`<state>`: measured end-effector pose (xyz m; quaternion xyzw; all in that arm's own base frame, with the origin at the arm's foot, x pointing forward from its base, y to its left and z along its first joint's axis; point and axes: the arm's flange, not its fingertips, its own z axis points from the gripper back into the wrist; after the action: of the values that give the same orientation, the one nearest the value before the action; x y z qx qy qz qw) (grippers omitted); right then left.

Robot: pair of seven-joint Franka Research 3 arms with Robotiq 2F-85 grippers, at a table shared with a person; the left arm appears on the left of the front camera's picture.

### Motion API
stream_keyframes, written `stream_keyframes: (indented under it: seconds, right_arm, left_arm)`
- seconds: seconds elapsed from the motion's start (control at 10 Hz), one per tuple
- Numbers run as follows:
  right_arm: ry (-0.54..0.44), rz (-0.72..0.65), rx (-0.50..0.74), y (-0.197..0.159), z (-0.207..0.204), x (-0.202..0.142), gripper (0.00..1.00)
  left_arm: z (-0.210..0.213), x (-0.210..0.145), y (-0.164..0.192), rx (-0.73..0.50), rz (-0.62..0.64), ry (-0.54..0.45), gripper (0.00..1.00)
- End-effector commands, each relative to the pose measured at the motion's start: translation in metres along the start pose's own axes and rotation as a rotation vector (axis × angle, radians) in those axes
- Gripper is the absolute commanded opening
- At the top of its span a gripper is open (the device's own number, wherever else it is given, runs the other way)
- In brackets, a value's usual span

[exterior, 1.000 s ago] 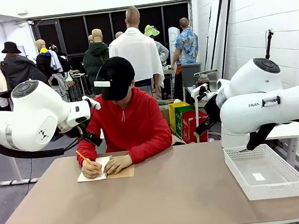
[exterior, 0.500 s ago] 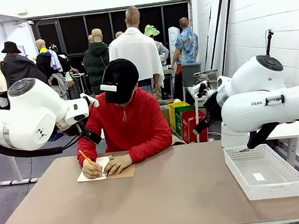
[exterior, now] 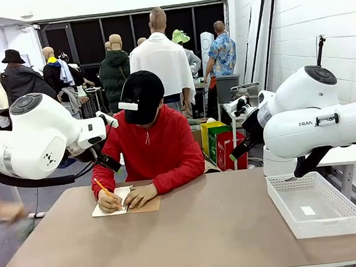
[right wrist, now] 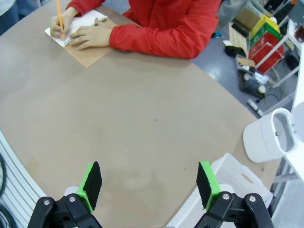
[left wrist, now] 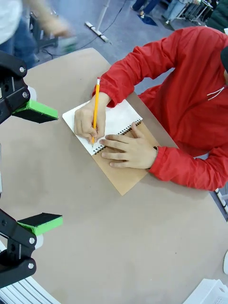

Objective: Sort the paper based on its condition.
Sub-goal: If a person hands you a paper, place it in the Organizing basket , and if it's crumpled, put it in the Trash can.

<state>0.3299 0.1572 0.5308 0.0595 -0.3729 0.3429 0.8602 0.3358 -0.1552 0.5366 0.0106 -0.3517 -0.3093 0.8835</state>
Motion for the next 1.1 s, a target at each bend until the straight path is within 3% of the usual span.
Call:
stream_keyframes:
  seconds: [0.0, 1.0]
  right_arm:
    - [0.0, -0.001, 0.0, -0.0008, 0.0, -0.0002, 1.0]
    - [0.0, -0.001, 0.0, -0.0008, 0.0, -0.0002, 1.0]
  left_arm:
    - [0.0, -0.0003, -0.0002, -0.001, -0.005, 0.003, 1.0]
    - [0.0, -0.0003, -0.0002, -0.001, -0.005, 0.003, 1.0]
